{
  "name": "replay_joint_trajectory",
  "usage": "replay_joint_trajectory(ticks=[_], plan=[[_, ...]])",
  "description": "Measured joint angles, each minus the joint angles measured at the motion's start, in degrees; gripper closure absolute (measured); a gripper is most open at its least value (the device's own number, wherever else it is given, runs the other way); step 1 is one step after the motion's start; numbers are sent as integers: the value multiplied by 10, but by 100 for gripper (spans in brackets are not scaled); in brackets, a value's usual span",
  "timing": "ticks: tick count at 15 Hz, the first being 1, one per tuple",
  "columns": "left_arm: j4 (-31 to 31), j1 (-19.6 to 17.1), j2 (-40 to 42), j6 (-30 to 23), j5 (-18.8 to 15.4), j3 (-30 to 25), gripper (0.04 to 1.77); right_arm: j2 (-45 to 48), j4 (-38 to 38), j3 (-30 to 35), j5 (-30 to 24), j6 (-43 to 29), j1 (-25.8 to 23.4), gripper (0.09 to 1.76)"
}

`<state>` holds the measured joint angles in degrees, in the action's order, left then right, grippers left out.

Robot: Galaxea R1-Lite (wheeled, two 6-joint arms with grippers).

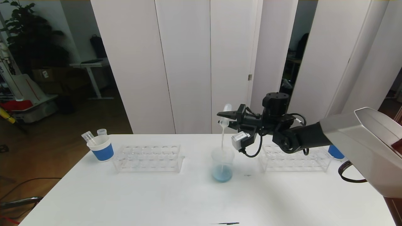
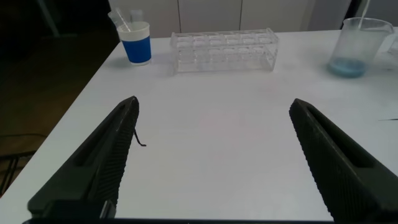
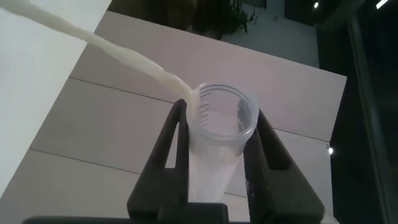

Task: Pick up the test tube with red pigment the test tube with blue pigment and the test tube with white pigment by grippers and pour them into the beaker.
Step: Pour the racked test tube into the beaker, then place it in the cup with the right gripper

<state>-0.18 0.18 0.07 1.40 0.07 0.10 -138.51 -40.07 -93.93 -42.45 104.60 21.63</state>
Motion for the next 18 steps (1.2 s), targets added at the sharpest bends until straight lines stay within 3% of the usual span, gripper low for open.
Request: replay_joint_trajectory(ticks=[12, 18], plan=[[0, 0, 0, 0, 0, 0, 8, -4, 9, -36, -10, 42, 4, 128], [0, 0, 0, 0, 0, 0, 8, 26, 2, -35, 13, -42, 10, 128]])
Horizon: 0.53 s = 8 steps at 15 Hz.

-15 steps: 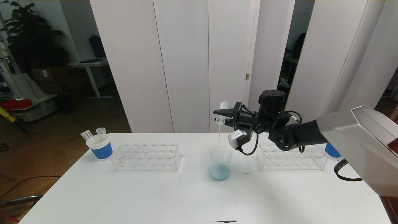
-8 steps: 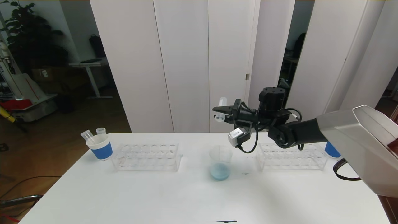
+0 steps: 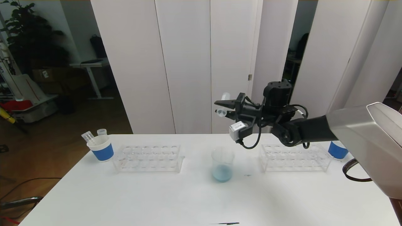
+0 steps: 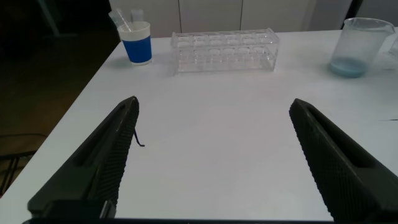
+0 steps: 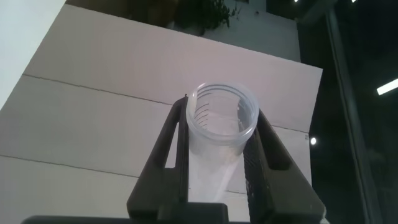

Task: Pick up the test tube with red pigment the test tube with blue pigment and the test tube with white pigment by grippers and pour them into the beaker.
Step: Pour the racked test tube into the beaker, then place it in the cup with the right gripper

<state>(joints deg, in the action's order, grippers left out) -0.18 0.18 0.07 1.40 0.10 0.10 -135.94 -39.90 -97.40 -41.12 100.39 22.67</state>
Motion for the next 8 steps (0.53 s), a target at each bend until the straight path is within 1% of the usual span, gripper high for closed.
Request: replay_joint_trajectory(ticks=[2, 5, 6, 8], plan=[[0, 0, 0, 0, 0, 0, 8, 27, 1, -3, 39, -48, 4, 128], [0, 0, 0, 0, 0, 0, 8, 75, 5, -12, 126, -143, 15, 128], [0, 0, 0, 0, 0, 0, 8, 92, 6, -12, 157, -175, 19, 128], [0, 0, 0, 0, 0, 0, 8, 127, 9, -8, 249, -251, 27, 128]])
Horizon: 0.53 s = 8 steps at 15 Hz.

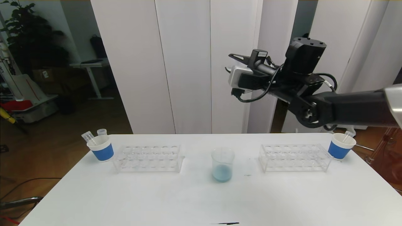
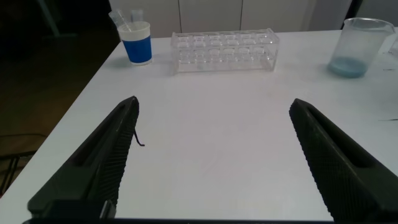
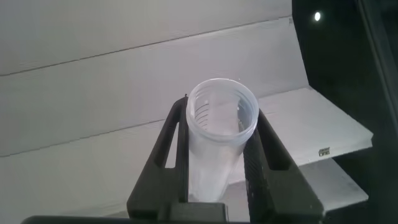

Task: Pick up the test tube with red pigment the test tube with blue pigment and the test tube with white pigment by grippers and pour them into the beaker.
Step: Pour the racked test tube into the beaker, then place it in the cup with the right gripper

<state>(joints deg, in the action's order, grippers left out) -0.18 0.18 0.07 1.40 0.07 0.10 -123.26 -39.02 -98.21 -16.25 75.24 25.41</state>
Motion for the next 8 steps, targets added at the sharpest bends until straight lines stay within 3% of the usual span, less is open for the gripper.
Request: replay_joint_trajectory(ticks=[4, 8], plan=[[0, 0, 0, 0, 0, 0, 8, 65, 0, 63, 214, -198, 9, 128], [0, 0, 0, 0, 0, 0, 8, 105, -3, 141, 351, -447, 18, 128]])
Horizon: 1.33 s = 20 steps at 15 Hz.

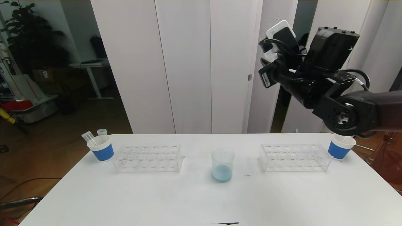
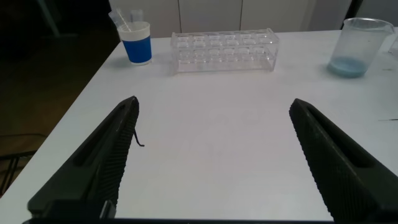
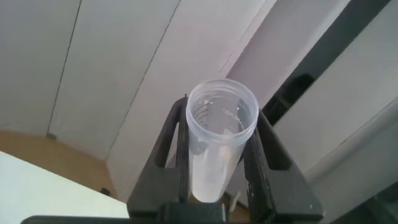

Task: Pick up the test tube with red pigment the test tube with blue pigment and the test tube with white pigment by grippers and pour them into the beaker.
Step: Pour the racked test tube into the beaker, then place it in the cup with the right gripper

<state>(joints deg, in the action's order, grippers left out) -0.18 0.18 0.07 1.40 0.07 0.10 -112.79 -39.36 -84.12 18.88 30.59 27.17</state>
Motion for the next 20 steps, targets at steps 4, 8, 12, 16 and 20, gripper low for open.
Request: replay_joint_trajectory(ticks=[4, 8, 12, 16, 20], plan=[[0, 0, 0, 0, 0, 0, 8, 10, -4, 60, 94, -208, 15, 128], [0, 0, 0, 0, 0, 0, 8, 16, -75, 164, 136, -266, 5, 128], [0, 0, 0, 0, 0, 0, 8, 20, -186, 271, 164, -274, -47, 128], [0, 0, 0, 0, 0, 0, 8, 33, -212, 301, 148, -273, -123, 128], [0, 0, 0, 0, 0, 0, 8, 47, -214, 256, 109, -269, -221, 128]])
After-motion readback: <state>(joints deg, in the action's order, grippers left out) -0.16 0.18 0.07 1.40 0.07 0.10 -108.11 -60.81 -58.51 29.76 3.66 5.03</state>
